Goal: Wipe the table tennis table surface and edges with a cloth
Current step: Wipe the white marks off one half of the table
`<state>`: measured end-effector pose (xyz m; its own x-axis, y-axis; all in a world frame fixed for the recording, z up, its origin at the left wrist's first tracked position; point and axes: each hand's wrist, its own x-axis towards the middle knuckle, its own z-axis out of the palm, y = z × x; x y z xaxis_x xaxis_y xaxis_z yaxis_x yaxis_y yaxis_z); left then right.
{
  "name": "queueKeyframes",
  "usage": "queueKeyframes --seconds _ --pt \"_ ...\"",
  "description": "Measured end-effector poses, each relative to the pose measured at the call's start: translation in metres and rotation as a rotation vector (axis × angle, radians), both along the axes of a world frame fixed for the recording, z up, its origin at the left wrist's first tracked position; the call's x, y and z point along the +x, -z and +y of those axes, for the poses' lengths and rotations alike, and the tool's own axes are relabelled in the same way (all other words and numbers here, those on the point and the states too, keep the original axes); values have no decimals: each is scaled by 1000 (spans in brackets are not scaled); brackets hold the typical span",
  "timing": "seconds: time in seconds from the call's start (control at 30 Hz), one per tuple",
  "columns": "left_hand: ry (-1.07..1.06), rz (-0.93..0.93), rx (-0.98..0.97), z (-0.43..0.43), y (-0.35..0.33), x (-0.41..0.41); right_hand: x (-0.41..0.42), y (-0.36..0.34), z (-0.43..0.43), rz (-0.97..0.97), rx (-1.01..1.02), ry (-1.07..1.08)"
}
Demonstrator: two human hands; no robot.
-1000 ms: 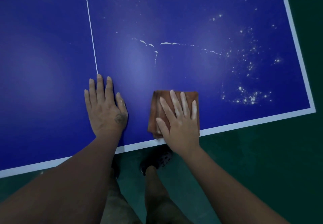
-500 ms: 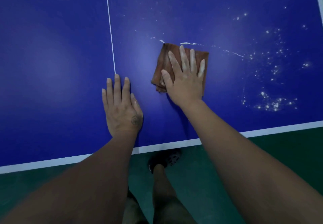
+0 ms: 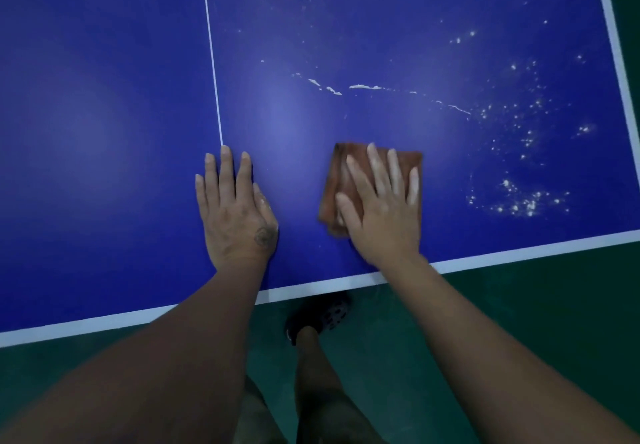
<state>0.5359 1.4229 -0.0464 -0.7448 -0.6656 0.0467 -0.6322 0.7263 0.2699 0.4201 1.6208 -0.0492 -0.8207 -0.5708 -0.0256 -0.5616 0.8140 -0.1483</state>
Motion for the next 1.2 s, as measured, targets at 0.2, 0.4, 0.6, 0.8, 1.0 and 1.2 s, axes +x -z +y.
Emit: queueKeyframes --seconds 0.2,0.4,0.6,0.8,1.0,1.2 --pt "53 42 22 3 -1 3 -3 -2 -18 -15 16 103" --pt "221 161 64 46 -6 -15 7 1 61 38 -11 -27" --pt "137 -52 41 97 -3 -62 -1 5 118 49 6 60" --pt "112 -77 -11 105 6 -69 8 9 148 30 6 163" --pt "106 -72 -12 106 2 -72 -97 3 129 -21 8 238" --pt "103 -77 -16 105 3 -73 -140 -5 102 -116 20 258"
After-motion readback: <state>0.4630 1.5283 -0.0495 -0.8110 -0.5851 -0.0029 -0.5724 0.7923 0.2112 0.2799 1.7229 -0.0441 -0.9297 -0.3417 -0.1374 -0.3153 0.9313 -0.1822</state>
